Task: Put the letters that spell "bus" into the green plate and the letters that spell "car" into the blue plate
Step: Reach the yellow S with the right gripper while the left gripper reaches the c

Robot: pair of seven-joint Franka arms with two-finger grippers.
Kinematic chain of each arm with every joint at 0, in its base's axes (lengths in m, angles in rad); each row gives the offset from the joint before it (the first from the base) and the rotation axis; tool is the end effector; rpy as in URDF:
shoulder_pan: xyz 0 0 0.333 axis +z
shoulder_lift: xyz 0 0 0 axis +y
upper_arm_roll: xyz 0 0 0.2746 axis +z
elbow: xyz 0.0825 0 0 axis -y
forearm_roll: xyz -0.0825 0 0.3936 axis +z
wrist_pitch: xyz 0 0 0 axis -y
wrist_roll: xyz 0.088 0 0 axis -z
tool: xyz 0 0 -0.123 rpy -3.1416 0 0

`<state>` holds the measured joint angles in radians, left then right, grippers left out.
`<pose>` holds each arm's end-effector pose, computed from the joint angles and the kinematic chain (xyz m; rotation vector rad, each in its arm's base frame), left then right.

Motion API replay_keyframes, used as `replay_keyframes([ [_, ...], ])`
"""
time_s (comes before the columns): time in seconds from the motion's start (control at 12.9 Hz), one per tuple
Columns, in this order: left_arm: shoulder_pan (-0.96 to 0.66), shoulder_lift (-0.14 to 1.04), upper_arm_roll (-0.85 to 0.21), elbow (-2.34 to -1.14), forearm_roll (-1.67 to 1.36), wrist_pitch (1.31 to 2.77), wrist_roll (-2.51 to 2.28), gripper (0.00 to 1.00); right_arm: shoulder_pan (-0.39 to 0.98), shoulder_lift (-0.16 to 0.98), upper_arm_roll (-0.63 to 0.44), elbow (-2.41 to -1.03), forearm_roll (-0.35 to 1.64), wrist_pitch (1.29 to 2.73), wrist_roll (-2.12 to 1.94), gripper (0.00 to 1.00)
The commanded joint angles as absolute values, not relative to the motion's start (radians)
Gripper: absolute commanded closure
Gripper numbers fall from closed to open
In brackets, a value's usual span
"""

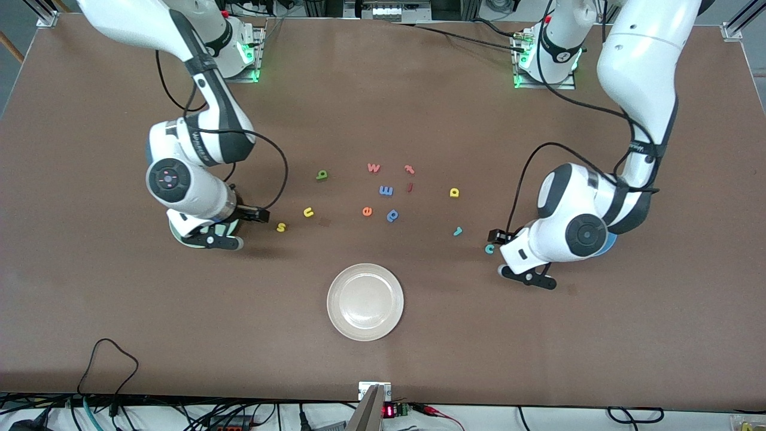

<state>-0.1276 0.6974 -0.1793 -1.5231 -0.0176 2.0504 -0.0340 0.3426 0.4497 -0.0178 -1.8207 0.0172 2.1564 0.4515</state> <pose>0.6418 -0.1932 0.1884 3.0054 -0.3496 -0.2733 0.5885 0.1994 0.2219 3.0924 -0.2101 -0.1671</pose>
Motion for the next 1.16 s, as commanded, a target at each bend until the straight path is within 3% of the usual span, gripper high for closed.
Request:
replay_keyframes([
  [0.0,-0.141,0.709,-0.172,-1.567,-0.012,2.159,-0.064,0.22,0.377,0.482,-0.026,-1.824,0.032,2.223,0.505,0.0],
  [0.08,-0.161,0.71,-0.167,-1.592,-0.008,2.199,-0.086,0.22,0.383,0.494,-0.026,-1.819,0.031,2.229,0.505,0.02],
  [0.39,-0.164,0.719,-0.166,-1.617,-0.005,2.247,-0.092,0.27,0.397,0.52,-0.026,-1.816,0.025,2.258,0.496,0.47],
  [1.09,-0.167,0.755,-0.161,-1.674,-0.005,2.352,-0.095,0.42,0.417,0.571,-0.025,-1.818,0.015,2.328,0.457,0.49],
])
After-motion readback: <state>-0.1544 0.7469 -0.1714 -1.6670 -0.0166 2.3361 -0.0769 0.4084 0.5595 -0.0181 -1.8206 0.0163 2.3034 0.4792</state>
